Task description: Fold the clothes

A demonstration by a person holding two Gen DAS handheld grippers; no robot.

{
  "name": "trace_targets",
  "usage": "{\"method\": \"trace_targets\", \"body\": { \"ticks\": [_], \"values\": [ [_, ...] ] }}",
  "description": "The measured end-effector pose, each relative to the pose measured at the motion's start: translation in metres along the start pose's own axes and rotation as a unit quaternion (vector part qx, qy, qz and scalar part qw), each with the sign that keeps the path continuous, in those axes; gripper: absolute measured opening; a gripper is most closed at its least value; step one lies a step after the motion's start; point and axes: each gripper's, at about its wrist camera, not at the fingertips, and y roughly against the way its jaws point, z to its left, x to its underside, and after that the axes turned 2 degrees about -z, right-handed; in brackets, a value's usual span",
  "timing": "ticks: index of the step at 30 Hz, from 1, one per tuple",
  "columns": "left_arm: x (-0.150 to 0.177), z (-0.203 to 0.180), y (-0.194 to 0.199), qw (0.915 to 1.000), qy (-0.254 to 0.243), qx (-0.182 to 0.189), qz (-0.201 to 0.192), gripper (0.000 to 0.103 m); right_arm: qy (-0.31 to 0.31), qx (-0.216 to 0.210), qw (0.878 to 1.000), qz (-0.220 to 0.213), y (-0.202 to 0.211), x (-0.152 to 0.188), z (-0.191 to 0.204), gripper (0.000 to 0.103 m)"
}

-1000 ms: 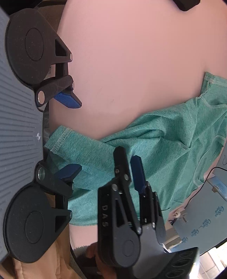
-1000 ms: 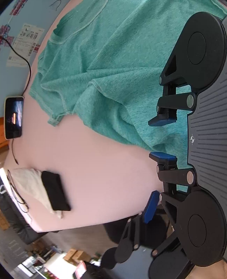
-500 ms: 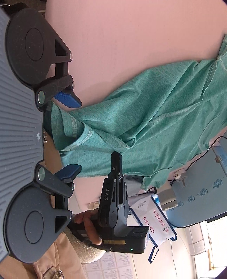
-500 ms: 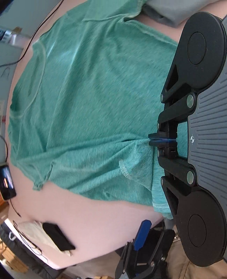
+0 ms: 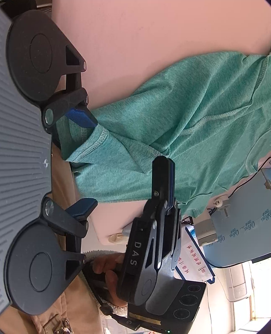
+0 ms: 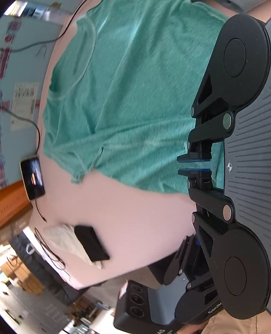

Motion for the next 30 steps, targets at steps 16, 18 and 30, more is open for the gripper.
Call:
{"method": "trace_targets", "body": {
  "ticks": [16, 18, 30],
  "values": [
    [0.005, 0.032, -0.01, 0.9902, 0.138, 0.01, -0.019, 0.03, 0.0, 0.01, 1.0, 0.015, -0.005, 0.011, -0.011, 0.015],
    [0.006, 0.038, -0.008, 0.9859, 0.163, 0.018, -0.036, 0.023, -0.007, 0.02, 1.0, 0.01, -0.001, 0.013, -0.015, 0.022],
    [0.028, 0.064, 0.051, 0.9005, 0.307, 0.23, -0.205, 0.002, -0.014, 0.01, 1.0, 0.012, -0.001, 0.016, -0.019, 0.028]
  ]
}}
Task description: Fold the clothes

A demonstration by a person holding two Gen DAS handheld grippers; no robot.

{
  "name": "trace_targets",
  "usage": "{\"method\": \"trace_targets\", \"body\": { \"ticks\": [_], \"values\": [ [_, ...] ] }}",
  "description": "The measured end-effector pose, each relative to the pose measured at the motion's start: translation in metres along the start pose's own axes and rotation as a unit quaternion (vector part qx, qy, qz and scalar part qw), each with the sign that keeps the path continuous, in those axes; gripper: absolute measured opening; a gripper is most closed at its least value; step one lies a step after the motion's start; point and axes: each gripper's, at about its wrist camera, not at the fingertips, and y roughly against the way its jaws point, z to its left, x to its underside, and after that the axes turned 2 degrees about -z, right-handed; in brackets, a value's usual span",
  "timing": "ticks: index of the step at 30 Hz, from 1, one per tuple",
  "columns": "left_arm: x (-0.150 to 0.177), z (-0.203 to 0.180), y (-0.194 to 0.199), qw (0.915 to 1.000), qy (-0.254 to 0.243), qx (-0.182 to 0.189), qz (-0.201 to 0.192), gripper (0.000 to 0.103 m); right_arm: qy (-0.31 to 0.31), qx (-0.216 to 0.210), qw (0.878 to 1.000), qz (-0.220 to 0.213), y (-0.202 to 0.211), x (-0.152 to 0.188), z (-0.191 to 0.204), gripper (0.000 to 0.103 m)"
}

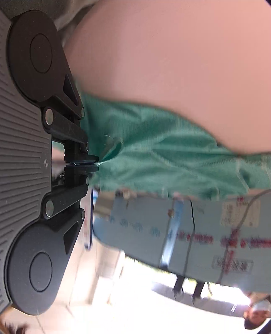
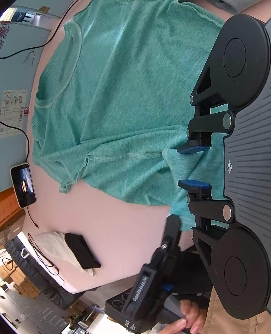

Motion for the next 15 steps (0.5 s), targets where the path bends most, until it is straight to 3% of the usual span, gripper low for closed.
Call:
{"method": "trace_targets", "body": {
  "ticks": [2, 3, 5, 8, 11, 12, 13, 15],
  "values": [
    [0.005, -0.015, 0.019, 0.9922, -0.029, 0.119, 0.021, 0.002, 0.009, -0.014, 1.0, 0.005, -0.003, -0.001, 0.004, 0.028],
    [0.01, -0.025, 0.027, 0.987, -0.056, 0.146, 0.034, 0.002, 0.016, -0.025, 1.0, 0.01, -0.005, -0.002, 0.007, 0.028],
    [0.018, -0.04, 0.044, 0.9833, -0.095, 0.149, 0.045, 0.003, 0.037, -0.049, 0.998, 0.017, -0.012, -0.004, 0.016, 0.032],
    [0.024, -0.034, 0.065, 0.986, -0.091, 0.134, 0.04, 0.005, 0.072, -0.085, 0.993, 0.028, -0.026, -0.009, 0.034, 0.033],
    [0.028, -0.008, 0.084, 0.9931, -0.055, 0.104, -0.004, 0.01, 0.106, -0.127, 0.985, 0.046, -0.047, -0.014, 0.055, 0.033],
    [0.029, 0.002, 0.09, 0.9958, -0.038, 0.079, -0.025, 0.021, 0.119, -0.141, 0.981, 0.055, -0.055, -0.016, 0.063, 0.033],
    [0.028, 0.013, 0.096, 0.9978, -0.022, 0.037, -0.05, 0.047, 0.13, -0.155, 0.977, 0.069, -0.063, -0.016, 0.069, 0.033],
    [0.026, 0.035, 0.109, 0.9938, 0.01, -0.048, -0.1, 0.063, 0.141, -0.169, 0.97, 0.105, -0.08, -0.015, 0.081, 0.033]
  ]
}}
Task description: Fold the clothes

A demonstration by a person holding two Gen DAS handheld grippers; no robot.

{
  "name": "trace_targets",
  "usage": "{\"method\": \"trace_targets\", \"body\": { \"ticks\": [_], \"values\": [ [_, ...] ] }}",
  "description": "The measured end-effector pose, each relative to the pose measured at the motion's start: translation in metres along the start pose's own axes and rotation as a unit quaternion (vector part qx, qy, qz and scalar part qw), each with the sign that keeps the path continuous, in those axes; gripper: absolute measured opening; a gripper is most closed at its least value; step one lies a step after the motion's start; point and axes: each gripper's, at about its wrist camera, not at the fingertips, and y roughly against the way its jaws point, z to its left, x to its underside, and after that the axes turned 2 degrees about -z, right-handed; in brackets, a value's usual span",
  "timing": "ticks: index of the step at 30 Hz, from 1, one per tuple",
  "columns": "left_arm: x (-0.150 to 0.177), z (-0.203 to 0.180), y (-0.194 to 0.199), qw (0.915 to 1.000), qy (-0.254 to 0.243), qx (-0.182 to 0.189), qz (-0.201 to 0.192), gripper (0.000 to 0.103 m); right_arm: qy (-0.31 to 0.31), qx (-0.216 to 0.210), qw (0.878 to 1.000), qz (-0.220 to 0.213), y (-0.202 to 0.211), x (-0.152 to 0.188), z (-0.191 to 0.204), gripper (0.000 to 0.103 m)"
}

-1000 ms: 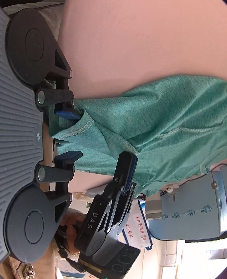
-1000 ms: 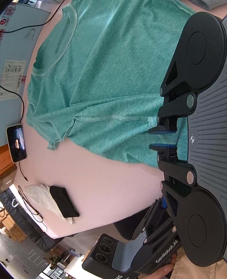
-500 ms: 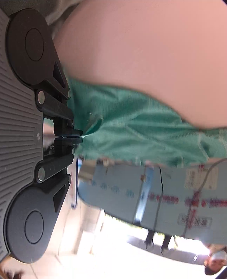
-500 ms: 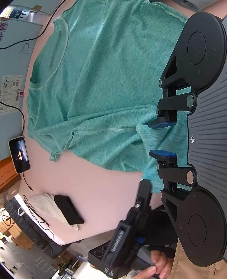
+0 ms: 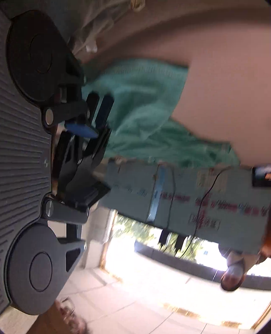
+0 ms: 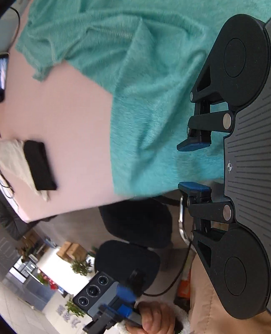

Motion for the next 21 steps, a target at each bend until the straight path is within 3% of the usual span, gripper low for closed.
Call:
{"method": "trace_targets", "body": {
  "ticks": [1, 3, 9, 11, 14, 17, 19, 21],
  "values": [
    [-0.002, 0.009, 0.004, 0.999, 0.011, -0.038, -0.022, 0.063, 0.004, 0.006, 1.0, 0.008, -0.004, 0.0, 0.002, 0.033],
    [-0.006, 0.017, 0.009, 0.9958, 0.016, -0.076, -0.049, 0.063, 0.01, 0.015, 1.0, 0.001, 0.0, 0.002, 0.002, 0.033],
    [-0.027, -0.002, -0.003, 0.9902, -0.062, -0.11, -0.061, 0.063, -0.015, 0.07, 0.994, -0.086, 0.044, -0.01, -0.017, 0.033],
    [-0.033, -0.015, -0.011, 0.9825, -0.115, -0.137, -0.052, 0.063, -0.014, 0.078, 0.99, -0.114, 0.051, -0.021, -0.02, 0.033],
    [-0.037, -0.031, -0.017, 0.9641, -0.195, -0.18, -0.018, 0.063, 0.017, 0.075, 0.988, -0.133, 0.047, -0.039, -0.011, 0.033],
    [-0.035, -0.036, -0.015, 0.9472, -0.242, -0.21, 0.011, 0.065, 0.058, 0.058, 0.989, -0.127, 0.028, -0.055, 0.0, 0.032],
    [-0.033, -0.035, -0.009, 0.9457, -0.243, -0.216, 0.008, 0.067, 0.081, 0.052, 0.989, -0.109, 0.012, -0.064, 0.007, 0.032],
    [-0.031, -0.03, 0.003, 0.9495, -0.231, -0.213, -0.006, 0.068, 0.103, 0.054, 0.989, -0.087, -0.004, -0.07, 0.011, 0.032]
  ]
}}
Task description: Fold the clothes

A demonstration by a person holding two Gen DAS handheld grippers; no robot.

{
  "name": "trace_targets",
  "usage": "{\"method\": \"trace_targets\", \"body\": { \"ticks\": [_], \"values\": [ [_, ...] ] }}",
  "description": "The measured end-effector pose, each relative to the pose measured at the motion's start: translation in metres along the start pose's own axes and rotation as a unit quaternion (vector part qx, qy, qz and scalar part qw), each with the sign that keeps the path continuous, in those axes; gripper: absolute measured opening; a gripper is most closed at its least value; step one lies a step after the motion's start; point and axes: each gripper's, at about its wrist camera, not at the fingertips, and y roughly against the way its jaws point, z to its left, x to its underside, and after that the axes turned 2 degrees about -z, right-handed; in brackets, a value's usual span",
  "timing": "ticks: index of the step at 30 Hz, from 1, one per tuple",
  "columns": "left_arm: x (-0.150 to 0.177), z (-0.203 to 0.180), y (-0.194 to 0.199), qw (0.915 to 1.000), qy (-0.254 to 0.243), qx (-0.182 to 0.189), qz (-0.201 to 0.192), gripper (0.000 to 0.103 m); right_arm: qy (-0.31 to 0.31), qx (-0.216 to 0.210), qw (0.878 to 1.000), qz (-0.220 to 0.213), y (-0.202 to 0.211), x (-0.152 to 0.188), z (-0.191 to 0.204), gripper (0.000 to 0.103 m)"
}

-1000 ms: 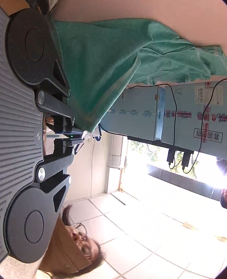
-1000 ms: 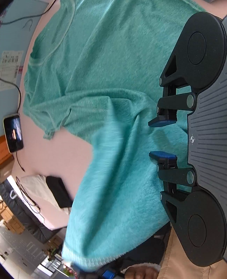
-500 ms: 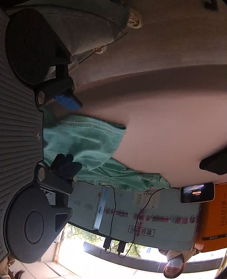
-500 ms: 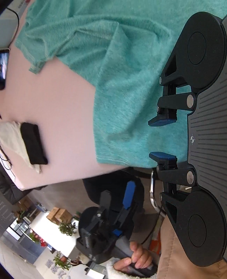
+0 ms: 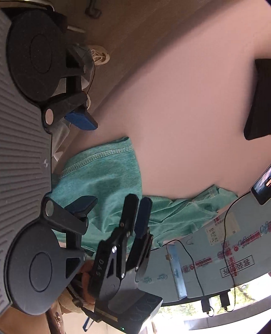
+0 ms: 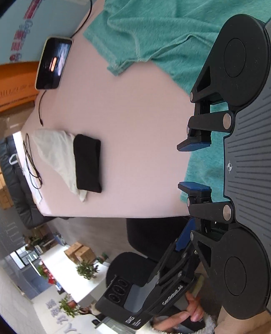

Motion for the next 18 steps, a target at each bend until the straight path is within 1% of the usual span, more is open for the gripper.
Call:
{"method": "trace_targets", "body": {
  "ticks": [5, 6, 7, 9, 13, 18],
  "values": [
    [0.007, 0.007, 0.006, 0.9993, 0.031, -0.001, -0.019, 0.074, 0.047, 0.007, 0.997, 0.069, -0.027, 0.009, 0.008, 0.031],
    [0.007, 0.007, 0.006, 0.9992, 0.034, -0.001, -0.02, 0.074, 0.049, 0.007, 0.996, 0.079, -0.03, 0.013, 0.008, 0.026],
    [0.007, 0.006, 0.006, 0.9992, 0.034, -0.001, -0.022, 0.074, 0.044, 0.008, 0.995, 0.085, -0.031, 0.017, 0.007, 0.009],
    [0.006, 0.004, 0.006, 0.9992, 0.031, 0.0, -0.025, 0.074, 0.03, 0.003, 0.995, 0.091, -0.027, 0.025, 0.005, 0.001],
    [0.002, 0.002, 0.001, 0.9991, 0.034, 0.01, -0.025, 0.074, 0.001, -0.024, 0.995, 0.093, 0.004, 0.042, 0.003, 0.001],
    [-0.002, -0.004, -0.012, 0.9995, 0.025, 0.018, -0.007, 0.074, -0.034, -0.008, 0.987, 0.155, 0.035, 0.081, -0.008, 0.001]
  ]
}}
